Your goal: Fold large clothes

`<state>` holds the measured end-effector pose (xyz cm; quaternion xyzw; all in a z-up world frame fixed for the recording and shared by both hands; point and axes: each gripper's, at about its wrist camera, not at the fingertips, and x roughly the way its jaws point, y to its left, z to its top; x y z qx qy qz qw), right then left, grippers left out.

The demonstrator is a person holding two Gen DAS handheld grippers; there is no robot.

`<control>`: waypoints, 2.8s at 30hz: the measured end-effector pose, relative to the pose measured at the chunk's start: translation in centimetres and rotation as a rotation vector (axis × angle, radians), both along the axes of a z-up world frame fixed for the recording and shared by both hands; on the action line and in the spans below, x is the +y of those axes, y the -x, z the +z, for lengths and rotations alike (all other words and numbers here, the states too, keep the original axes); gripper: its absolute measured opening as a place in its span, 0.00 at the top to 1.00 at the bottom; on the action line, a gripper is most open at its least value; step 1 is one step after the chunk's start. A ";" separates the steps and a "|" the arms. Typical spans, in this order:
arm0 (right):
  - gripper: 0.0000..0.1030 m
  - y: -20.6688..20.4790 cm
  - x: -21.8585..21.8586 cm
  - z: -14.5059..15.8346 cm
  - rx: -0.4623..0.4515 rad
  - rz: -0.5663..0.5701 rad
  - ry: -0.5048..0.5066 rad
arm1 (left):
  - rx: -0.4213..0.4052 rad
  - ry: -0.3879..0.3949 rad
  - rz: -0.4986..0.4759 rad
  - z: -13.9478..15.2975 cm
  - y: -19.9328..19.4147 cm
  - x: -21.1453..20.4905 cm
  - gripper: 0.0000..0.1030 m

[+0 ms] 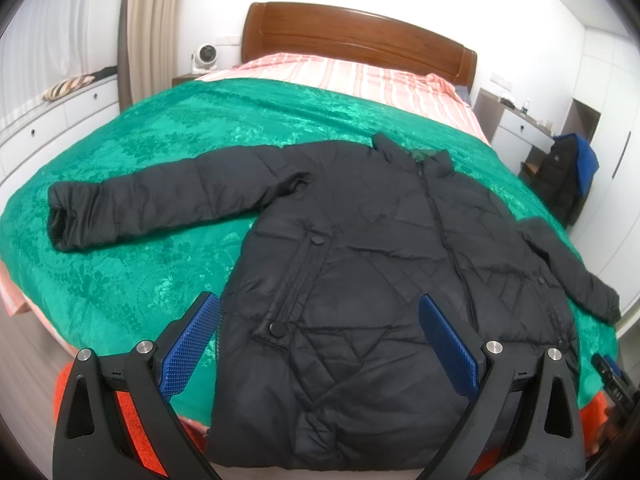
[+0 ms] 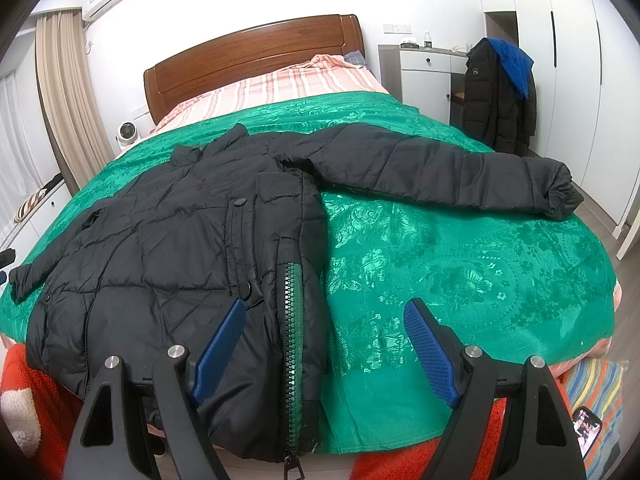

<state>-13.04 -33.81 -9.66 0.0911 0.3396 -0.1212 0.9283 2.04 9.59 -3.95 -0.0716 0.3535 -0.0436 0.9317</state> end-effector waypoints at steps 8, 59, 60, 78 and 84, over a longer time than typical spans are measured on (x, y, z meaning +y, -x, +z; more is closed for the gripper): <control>0.22 0.0 0.0 0.0 0.001 0.000 0.000 | 0.001 0.000 0.000 -0.1 0.0 0.0 0.03; 0.40 -36.1 25.0 8.0 -0.087 0.463 -0.083 | 0.019 0.150 0.106 -1.2 0.8 5.3 0.03; 0.34 -36.9 27.8 5.2 -0.003 0.525 -0.130 | 0.024 0.144 0.112 -1.4 1.0 5.6 0.03; 0.17 -11.6 17.2 2.4 -0.106 0.458 0.056 | 0.043 0.033 0.057 -2.3 0.1 1.7 0.03; 0.15 -6.4 15.3 0.7 -0.131 0.412 0.106 | 0.085 -0.007 -0.043 -2.1 -1.1 -2.5 0.03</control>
